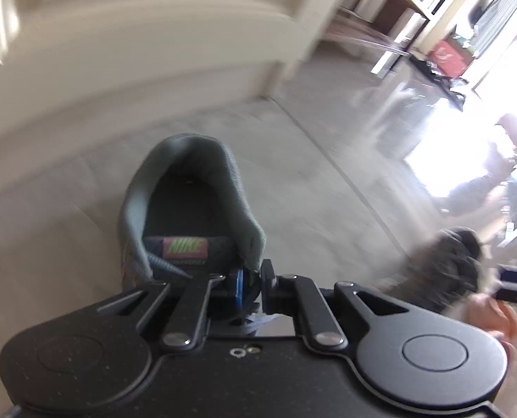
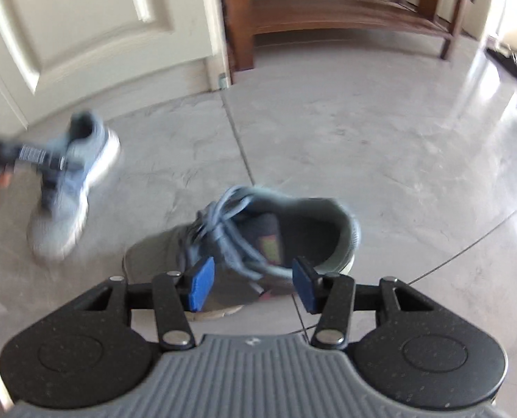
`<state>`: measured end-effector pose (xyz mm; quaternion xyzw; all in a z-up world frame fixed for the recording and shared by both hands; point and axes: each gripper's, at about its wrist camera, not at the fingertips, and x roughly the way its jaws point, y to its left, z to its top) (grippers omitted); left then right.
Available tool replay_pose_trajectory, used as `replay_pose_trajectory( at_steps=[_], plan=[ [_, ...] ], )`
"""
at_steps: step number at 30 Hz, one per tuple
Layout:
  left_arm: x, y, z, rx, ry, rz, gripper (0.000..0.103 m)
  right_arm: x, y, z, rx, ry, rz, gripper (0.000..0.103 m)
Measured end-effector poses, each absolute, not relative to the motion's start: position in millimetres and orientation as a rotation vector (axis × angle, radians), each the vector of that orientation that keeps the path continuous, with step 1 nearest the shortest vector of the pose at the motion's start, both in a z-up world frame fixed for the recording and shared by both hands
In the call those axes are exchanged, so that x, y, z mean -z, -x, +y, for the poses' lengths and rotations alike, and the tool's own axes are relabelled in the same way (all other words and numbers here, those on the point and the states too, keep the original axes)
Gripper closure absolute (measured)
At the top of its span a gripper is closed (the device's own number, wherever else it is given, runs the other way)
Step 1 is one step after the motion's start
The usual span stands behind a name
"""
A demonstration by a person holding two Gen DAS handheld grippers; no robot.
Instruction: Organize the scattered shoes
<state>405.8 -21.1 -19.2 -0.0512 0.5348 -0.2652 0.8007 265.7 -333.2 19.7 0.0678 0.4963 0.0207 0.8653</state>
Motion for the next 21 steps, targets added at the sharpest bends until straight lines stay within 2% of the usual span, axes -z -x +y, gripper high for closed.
replay_pose_trajectory(
  at_steps=[8,13,15,18,21],
  plan=[
    [25,-352,-50,0.608,0.180,1.247,0.094,25,-314,-320,-0.050,-0.069,1.128,0.042],
    [25,-346,-53,0.589,0.164,1.244,0.093,47,-322,-318,-0.079,-0.057,1.150,0.042],
    [26,-345,-53,0.572,0.183,1.248,0.093,45,-321,-316,-0.131,-0.014,1.125,0.054],
    [26,-343,-52,0.541,0.206,1.247,0.091,33,-308,-304,-0.338,0.188,1.050,0.082],
    [28,-340,-54,0.505,0.250,1.248,0.089,19,-289,-287,-0.616,0.441,0.974,0.086]
  ],
)
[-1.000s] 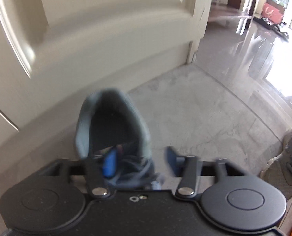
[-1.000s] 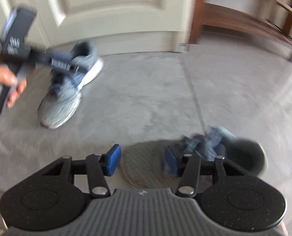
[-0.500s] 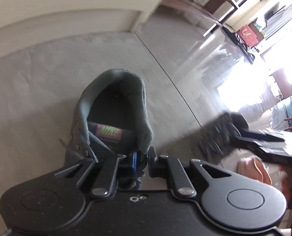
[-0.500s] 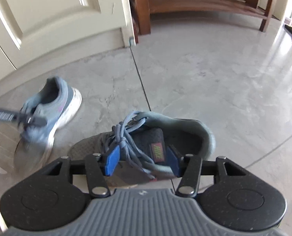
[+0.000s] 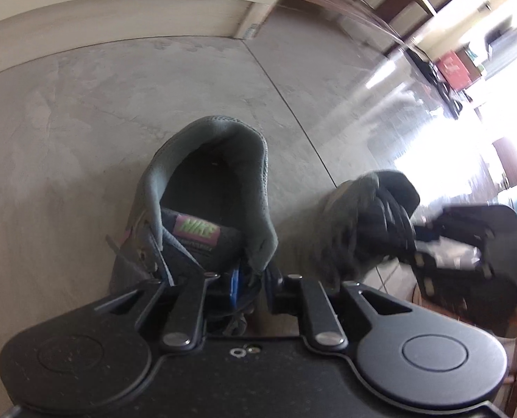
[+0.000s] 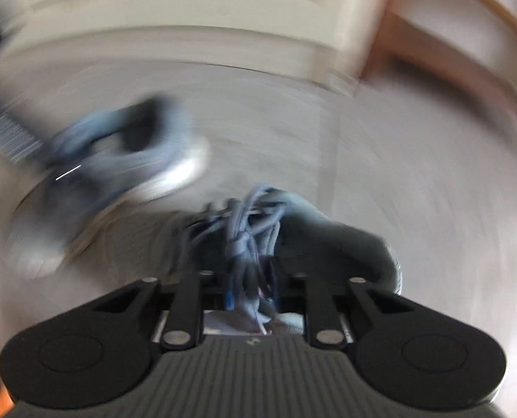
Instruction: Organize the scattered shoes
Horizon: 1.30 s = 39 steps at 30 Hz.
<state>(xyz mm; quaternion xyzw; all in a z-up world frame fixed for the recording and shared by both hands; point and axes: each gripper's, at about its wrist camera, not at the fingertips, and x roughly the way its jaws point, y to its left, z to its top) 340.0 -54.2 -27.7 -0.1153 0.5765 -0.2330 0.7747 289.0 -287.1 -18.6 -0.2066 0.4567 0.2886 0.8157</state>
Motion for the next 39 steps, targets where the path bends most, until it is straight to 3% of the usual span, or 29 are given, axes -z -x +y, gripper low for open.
replay_pose_trajectory(
  at_steps=[10,12,16,18,22,29,39],
  plan=[
    [21,-335,-49,0.498,0.310,1.243,0.077,25,-250,-263,-0.941,1.252,0.728,0.086],
    [11,-330,-42,0.508,0.287,1.216,0.074,25,-253,-263,-0.927,1.290,0.717,0.085],
    [-14,-312,-29,0.601,0.242,1.124,0.068,5,-268,-273,-0.811,1.013,0.822,0.077],
    [-24,-304,-25,0.611,0.179,1.073,0.068,-4,-267,-284,-0.755,0.855,0.859,0.058],
    [-21,-297,-1,0.457,0.085,1.038,0.068,-21,-252,-318,-0.600,0.503,0.906,0.057],
    [26,-304,17,0.336,-0.058,1.204,0.064,-20,-221,-346,-0.603,-0.099,0.995,0.056],
    [52,-304,-37,0.526,-0.033,1.291,0.061,23,-231,-269,-0.651,0.113,1.168,0.056]
  ],
)
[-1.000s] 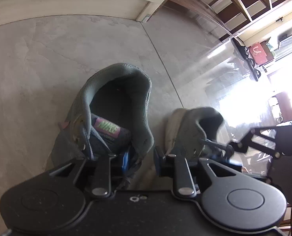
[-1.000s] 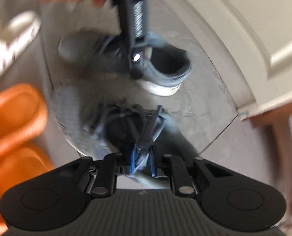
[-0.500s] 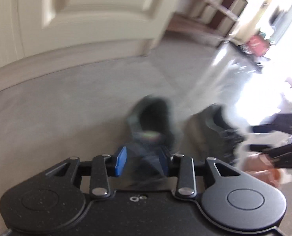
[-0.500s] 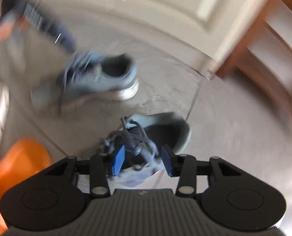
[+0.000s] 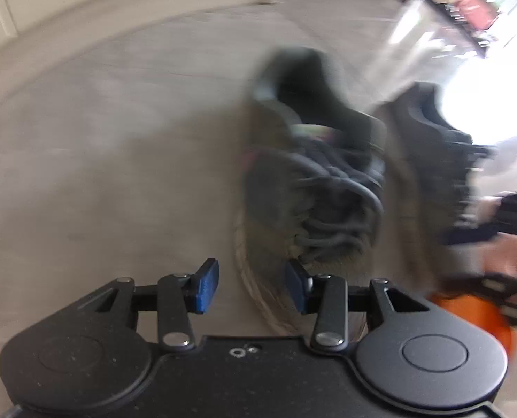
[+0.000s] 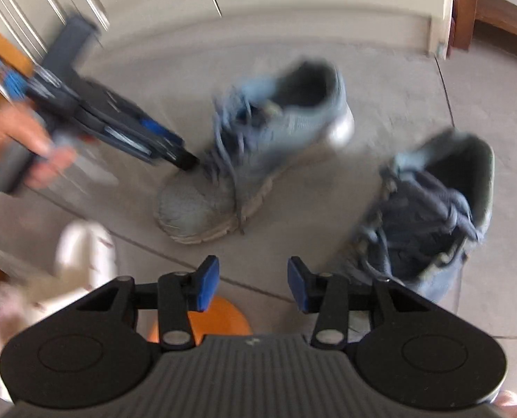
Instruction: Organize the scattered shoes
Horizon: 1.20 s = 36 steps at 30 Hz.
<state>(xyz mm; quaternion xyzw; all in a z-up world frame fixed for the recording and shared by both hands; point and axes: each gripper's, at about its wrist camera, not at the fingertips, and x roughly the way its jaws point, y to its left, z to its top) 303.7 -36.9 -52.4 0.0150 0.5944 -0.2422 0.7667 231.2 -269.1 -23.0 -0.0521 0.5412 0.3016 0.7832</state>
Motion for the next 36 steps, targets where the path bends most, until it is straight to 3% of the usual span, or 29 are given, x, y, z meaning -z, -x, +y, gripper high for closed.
replay_pose_trajectory(
  at_steps=[4,8,18,22,24,27,36],
  plan=[
    [57,-297,-83,0.654,-0.093,1.289,0.056,18,-226,-293,-0.613,0.043,1.164,0.058],
    [54,-295,-102,0.751,-0.129,1.273,0.055,14,-216,-297,-0.567,0.175,1.140,0.059],
    [48,-331,-19,0.408,-0.241,1.166,0.052,22,-226,-314,-0.326,0.334,1.102,0.056],
    [49,-359,-15,0.326,-0.322,1.101,0.049,28,-230,-315,-0.263,0.365,1.096,0.049],
    [53,-373,-28,0.326,-0.423,1.059,0.049,25,-230,-313,-0.247,0.403,1.083,0.039],
    [55,-374,-50,0.405,-0.504,1.002,0.051,23,-235,-309,-0.195,0.480,1.038,0.039],
    [66,-349,-110,0.696,-0.540,0.968,0.052,-22,-209,-323,-0.253,0.183,0.974,0.037]
  ],
)
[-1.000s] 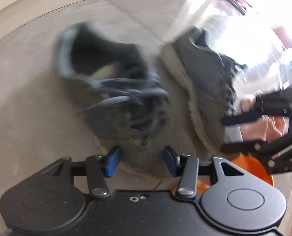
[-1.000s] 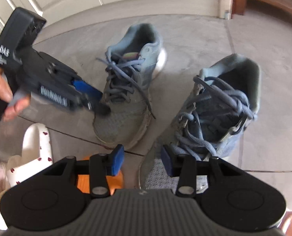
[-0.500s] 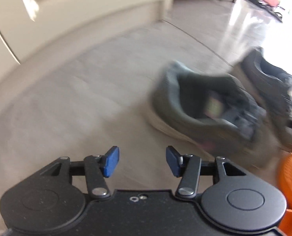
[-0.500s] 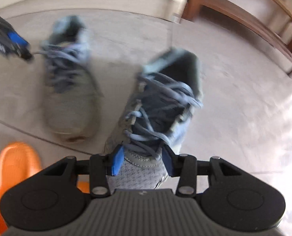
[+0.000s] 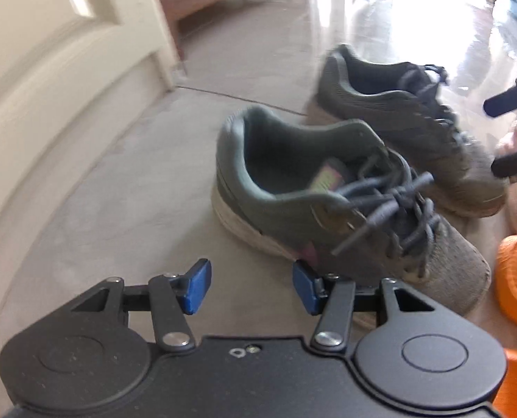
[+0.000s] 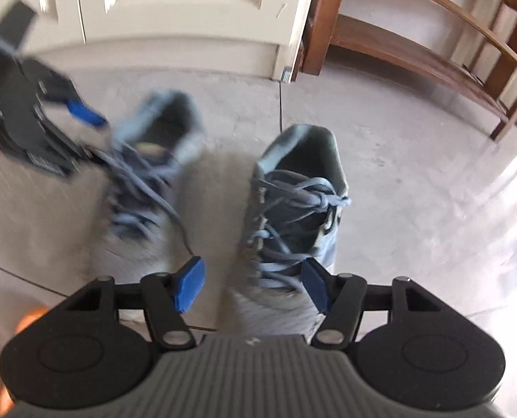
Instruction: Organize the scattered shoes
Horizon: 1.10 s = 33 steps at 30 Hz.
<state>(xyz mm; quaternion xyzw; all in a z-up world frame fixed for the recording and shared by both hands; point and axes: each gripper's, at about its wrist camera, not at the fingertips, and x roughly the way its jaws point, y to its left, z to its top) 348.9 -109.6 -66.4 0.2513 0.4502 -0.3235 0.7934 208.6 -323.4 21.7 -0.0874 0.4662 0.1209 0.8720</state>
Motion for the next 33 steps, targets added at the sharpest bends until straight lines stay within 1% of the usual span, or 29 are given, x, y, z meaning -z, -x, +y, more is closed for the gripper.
replay_pose_trajectory(
  at_steps=[3,6,8,14,16,18,21,23,26,33],
  plan=[
    [66,-338,-133,0.759,-0.555,0.965,0.052,-23,-200,-330,-0.238,0.143,0.984,0.037],
    [64,-337,-139,0.777,-0.536,0.979,0.052,-21,-195,-338,-0.199,0.112,0.993,0.037],
    [60,-338,-134,0.783,-0.525,0.973,0.049,-23,-193,-348,-0.173,0.043,0.995,0.037],
    [47,-338,-106,0.689,-0.393,0.991,0.047,-19,-199,-371,-0.108,-0.105,0.961,0.037],
    [40,-330,-94,0.683,-0.320,0.978,0.046,-14,-203,-375,-0.094,-0.146,0.950,0.035],
    [30,-314,-90,0.682,-0.282,0.957,0.045,-15,-199,-378,-0.081,-0.170,0.931,0.030],
    [11,-288,-94,0.676,-0.273,0.916,0.043,-21,-189,-375,-0.080,-0.174,0.902,0.028],
    [3,-277,-103,0.670,-0.290,0.899,0.040,-24,-184,-371,-0.082,-0.163,0.892,0.027],
    [-4,-265,-116,0.655,-0.318,0.891,0.036,-31,-177,-363,-0.089,-0.137,0.890,0.023],
    [-22,-238,-139,0.631,-0.365,0.894,0.034,-46,-150,-362,-0.071,-0.097,0.890,0.023]
  ],
)
